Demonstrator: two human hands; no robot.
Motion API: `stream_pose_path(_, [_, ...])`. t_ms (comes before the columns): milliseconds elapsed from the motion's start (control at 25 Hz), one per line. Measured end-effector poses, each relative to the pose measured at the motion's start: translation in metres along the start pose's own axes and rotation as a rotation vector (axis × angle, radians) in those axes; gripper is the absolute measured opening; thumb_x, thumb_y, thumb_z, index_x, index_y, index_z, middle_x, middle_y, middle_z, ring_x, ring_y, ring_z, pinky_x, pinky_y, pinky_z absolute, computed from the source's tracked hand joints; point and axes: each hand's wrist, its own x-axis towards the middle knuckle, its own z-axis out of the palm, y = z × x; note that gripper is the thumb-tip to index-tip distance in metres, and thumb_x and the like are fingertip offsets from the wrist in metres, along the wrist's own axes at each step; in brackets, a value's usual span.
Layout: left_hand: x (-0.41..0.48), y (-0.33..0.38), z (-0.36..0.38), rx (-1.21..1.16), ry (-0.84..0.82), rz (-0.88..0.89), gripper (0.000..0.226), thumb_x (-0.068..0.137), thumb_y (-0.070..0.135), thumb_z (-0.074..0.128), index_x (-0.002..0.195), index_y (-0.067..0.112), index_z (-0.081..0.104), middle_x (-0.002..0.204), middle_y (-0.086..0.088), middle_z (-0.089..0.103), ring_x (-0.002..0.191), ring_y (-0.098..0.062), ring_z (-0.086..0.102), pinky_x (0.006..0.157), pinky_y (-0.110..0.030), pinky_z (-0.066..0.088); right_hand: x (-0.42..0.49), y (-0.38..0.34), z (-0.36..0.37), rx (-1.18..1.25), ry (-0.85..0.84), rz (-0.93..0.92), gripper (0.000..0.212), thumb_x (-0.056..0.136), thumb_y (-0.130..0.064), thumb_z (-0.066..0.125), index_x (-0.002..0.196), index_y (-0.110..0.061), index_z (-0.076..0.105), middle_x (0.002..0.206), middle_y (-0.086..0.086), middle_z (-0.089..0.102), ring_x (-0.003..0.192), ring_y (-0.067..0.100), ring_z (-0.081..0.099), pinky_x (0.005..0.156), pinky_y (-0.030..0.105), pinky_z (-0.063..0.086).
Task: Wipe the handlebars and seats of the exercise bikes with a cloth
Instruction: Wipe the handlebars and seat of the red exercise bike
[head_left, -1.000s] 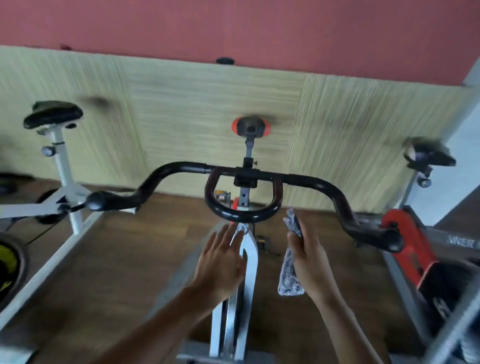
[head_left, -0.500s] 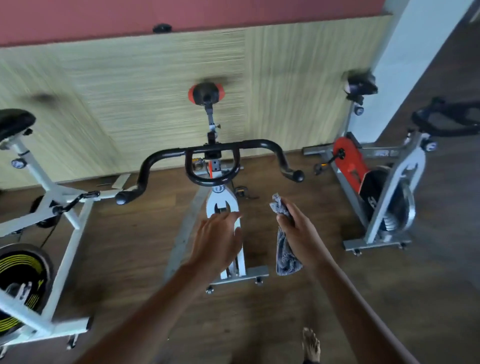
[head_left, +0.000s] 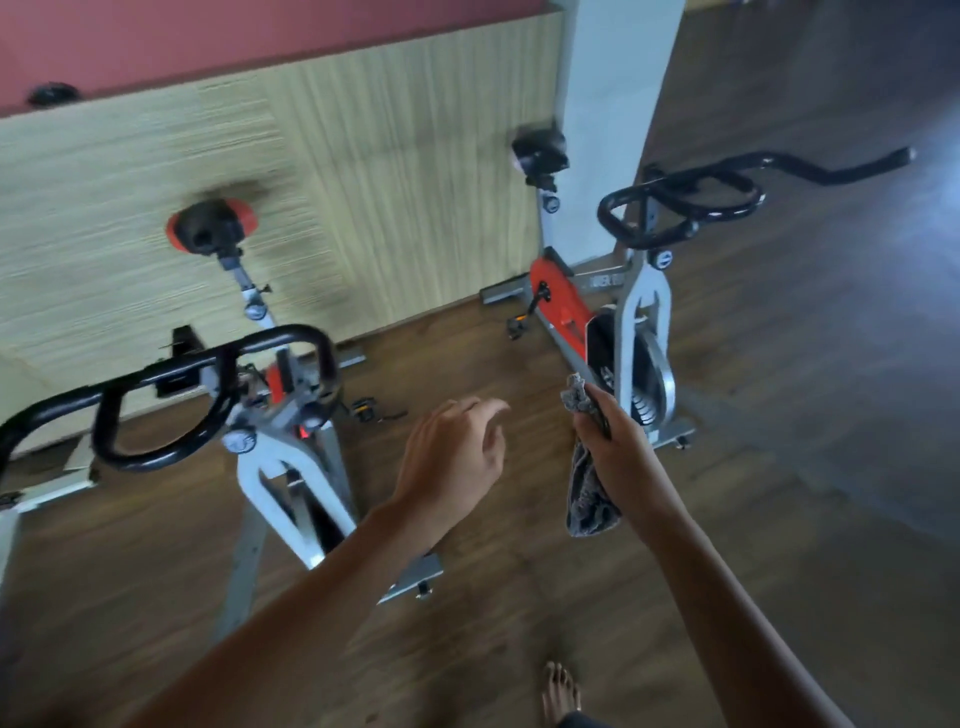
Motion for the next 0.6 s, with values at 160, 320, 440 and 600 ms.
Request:
stream_pose_path(160, [0.064, 0.035, 0.031, -0.009, -0.036, -0.014, 0.028, 0.089, 0.013, 0.062, 0.114, 0.020, 0.071, 0.111, 0.005, 0.072, 0.105, -0.016, 0.066, 0.090, -0.036, 0.053, 0.053, 0.008, -0.062, 0.016, 0.006, 0.016, 0.038, 0.103, -0.023, 0.048, 0.141, -0.023, 0.051, 0.119, 0.000, 0.065, 0.110, 0.017, 0.061, 0.103, 0.048, 0.048])
stream_pose_path(320, [0.131, 0.040, 0.047, 0.015, -0.032, -0.042, 0.026, 0.091, 0.017, 0.061, 0.115, 0.022, 0.071, 0.112, 0.007, 0.071, 0.102, -0.015, 0.067, 0.089, -0.035, 0.054, 0.119, 0.012, -0.088, 0.028, 0.005, 0.022, 0.038, 0.103, -0.023, 0.048, 0.141, -0.023, 0.051, 0.118, 0.002, 0.065, 0.110, 0.018, 0.061, 0.099, 0.040, 0.049])
stream_pose_path(440, [0.189, 0.027, 0.053, 0.041, -0.035, -0.053, 0.027, 0.091, 0.018, 0.062, 0.116, 0.023, 0.070, 0.112, 0.008, 0.071, 0.097, -0.015, 0.069, 0.089, -0.035, 0.055, 0.179, 0.007, -0.084, 0.038, -0.021, 0.008, 0.039, 0.103, -0.024, 0.049, 0.141, -0.028, 0.051, 0.109, -0.006, 0.063, 0.099, 0.010, 0.057, 0.091, 0.035, 0.046])
stream_pose_path(600, [0.275, -0.005, 0.060, 0.030, -0.054, -0.061, 0.029, 0.092, 0.015, 0.064, 0.120, 0.019, 0.070, 0.118, 0.005, 0.071, 0.075, -0.019, 0.068, 0.080, -0.031, 0.055, 0.274, -0.017, -0.064, 0.027, -0.056, -0.018, 0.043, 0.103, -0.023, 0.049, 0.145, -0.028, 0.047, 0.126, -0.005, 0.063, 0.116, 0.012, 0.058, 0.104, 0.038, 0.045])
